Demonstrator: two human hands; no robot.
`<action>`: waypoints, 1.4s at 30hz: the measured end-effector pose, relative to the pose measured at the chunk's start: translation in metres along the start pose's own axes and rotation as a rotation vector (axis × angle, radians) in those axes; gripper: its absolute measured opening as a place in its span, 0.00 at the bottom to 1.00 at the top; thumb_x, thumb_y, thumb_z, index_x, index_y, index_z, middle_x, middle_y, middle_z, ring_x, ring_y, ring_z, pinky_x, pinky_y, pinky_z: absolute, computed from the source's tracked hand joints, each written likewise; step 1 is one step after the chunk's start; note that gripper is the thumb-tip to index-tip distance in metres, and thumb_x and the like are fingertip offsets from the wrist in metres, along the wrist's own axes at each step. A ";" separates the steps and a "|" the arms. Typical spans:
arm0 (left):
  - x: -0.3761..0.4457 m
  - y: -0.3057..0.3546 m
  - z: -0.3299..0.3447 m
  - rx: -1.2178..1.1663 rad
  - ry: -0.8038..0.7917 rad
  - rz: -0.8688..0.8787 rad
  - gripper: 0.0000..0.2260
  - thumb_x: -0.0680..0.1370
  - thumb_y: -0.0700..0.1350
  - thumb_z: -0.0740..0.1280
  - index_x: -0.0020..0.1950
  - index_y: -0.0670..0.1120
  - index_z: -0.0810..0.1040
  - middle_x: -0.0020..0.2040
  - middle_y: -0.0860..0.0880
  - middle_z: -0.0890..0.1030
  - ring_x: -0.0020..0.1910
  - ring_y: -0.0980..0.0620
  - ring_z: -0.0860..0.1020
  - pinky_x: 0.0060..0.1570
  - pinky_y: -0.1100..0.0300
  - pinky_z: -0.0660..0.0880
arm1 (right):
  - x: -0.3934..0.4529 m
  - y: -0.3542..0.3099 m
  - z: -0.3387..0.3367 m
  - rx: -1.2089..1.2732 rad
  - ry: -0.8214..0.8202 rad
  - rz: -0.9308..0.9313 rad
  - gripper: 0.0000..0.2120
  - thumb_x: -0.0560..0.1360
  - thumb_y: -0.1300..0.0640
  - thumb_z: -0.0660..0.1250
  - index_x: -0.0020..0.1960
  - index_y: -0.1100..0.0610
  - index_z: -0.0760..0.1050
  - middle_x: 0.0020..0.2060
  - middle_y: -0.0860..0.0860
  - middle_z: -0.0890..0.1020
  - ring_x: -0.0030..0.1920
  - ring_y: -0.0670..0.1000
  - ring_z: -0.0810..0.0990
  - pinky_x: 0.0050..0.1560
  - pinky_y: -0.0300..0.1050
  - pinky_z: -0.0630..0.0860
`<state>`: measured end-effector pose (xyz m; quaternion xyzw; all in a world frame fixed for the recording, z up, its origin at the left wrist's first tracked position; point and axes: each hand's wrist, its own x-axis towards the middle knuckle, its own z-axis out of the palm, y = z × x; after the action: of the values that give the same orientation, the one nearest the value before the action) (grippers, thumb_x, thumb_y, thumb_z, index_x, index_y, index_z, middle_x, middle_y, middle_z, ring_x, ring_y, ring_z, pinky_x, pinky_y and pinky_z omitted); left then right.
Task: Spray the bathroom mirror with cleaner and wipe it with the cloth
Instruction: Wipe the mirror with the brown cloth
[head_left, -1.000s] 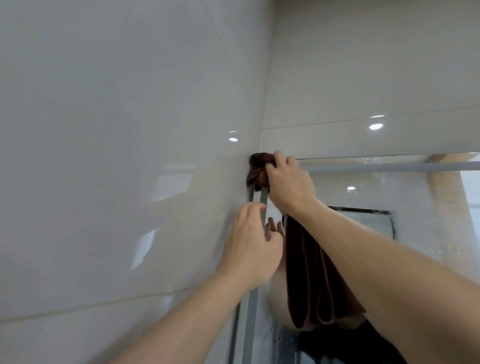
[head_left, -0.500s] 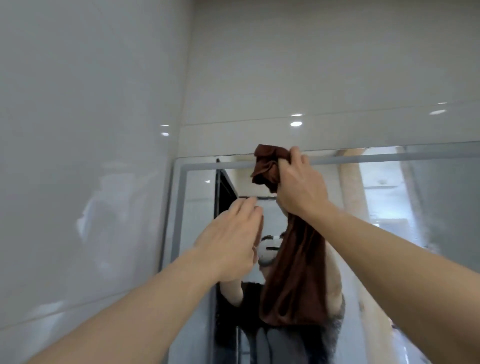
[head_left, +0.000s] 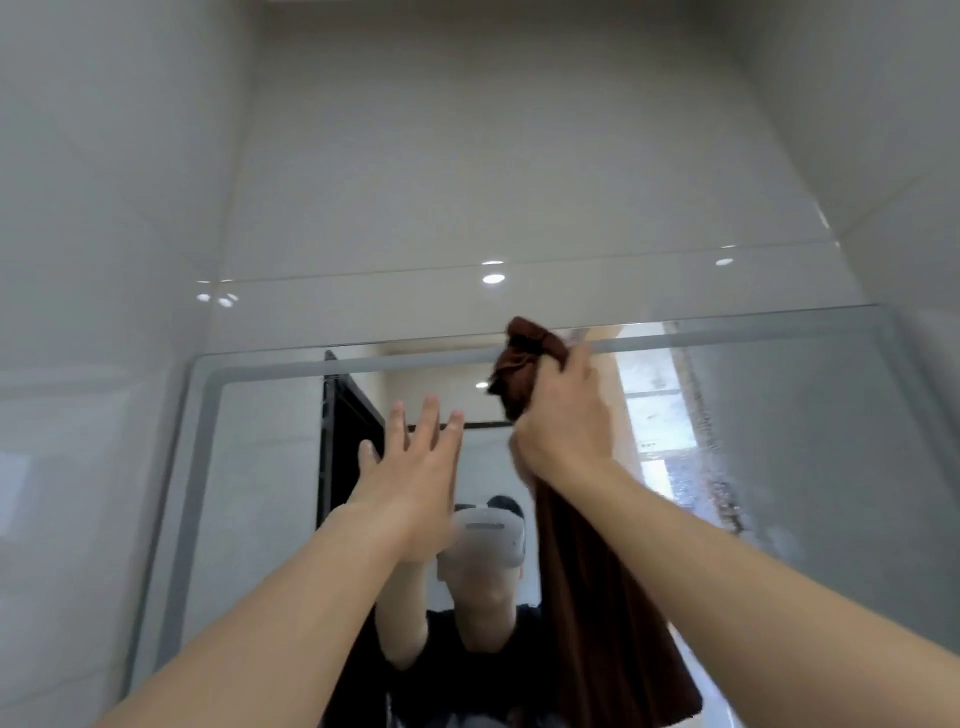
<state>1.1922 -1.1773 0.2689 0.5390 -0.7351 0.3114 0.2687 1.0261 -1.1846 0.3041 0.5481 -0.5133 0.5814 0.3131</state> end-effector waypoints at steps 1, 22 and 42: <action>0.001 0.001 0.003 -0.016 0.007 -0.010 0.50 0.74 0.52 0.71 0.79 0.53 0.34 0.78 0.51 0.28 0.77 0.40 0.30 0.75 0.35 0.44 | -0.006 -0.009 0.004 0.020 -0.019 -0.071 0.19 0.71 0.63 0.65 0.62 0.58 0.70 0.64 0.57 0.66 0.60 0.62 0.70 0.53 0.56 0.76; 0.012 0.098 -0.002 -0.103 0.113 0.127 0.52 0.68 0.61 0.72 0.79 0.56 0.38 0.80 0.50 0.33 0.78 0.43 0.33 0.75 0.36 0.42 | 0.007 0.134 -0.037 -0.207 0.020 -0.033 0.17 0.70 0.62 0.64 0.59 0.57 0.70 0.61 0.56 0.67 0.59 0.60 0.71 0.39 0.49 0.69; 0.019 0.124 0.018 0.013 0.066 -0.032 0.63 0.61 0.64 0.78 0.79 0.49 0.37 0.79 0.54 0.32 0.78 0.47 0.33 0.76 0.38 0.47 | 0.069 0.124 -0.050 -0.142 -0.033 -0.220 0.20 0.69 0.62 0.71 0.59 0.58 0.70 0.63 0.57 0.64 0.58 0.61 0.70 0.40 0.51 0.70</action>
<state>1.0665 -1.1744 0.2499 0.5417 -0.7150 0.3294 0.2945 0.8817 -1.1858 0.3448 0.5872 -0.4951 0.4966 0.4043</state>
